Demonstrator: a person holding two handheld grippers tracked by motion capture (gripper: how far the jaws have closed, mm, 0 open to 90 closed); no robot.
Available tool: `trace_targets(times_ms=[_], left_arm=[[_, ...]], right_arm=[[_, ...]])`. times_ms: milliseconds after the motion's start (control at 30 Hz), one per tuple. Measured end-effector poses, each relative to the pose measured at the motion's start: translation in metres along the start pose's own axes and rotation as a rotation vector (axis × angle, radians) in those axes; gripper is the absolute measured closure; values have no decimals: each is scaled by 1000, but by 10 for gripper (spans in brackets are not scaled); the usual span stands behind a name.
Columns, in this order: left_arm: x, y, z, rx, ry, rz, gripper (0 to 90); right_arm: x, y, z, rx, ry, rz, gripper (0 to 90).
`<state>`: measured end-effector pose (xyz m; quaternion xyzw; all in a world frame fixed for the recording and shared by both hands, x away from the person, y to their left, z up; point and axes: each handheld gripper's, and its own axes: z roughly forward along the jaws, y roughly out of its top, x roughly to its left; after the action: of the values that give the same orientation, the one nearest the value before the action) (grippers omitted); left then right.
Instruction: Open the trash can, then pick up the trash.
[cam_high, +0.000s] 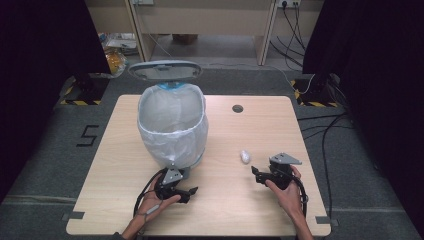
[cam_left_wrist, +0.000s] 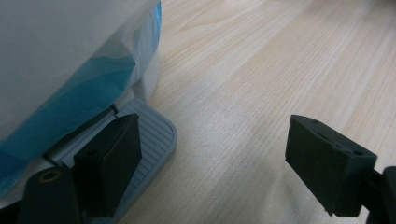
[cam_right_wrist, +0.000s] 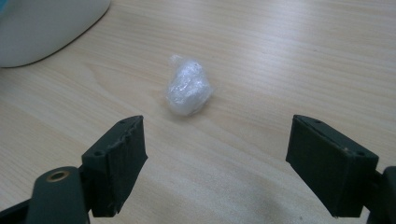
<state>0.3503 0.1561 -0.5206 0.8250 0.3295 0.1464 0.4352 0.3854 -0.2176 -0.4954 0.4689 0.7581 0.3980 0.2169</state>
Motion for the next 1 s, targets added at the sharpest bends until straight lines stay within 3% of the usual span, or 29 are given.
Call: trace_targets(times_ms=[533, 1000], left_arm=[[0, 0, 0, -2, -3, -2, 177], [0, 0, 0, 3, 0, 5, 177]], right_arm=[[4, 7, 4, -10, 8, -9, 197], [12, 27, 26, -3, 11, -23, 209]])
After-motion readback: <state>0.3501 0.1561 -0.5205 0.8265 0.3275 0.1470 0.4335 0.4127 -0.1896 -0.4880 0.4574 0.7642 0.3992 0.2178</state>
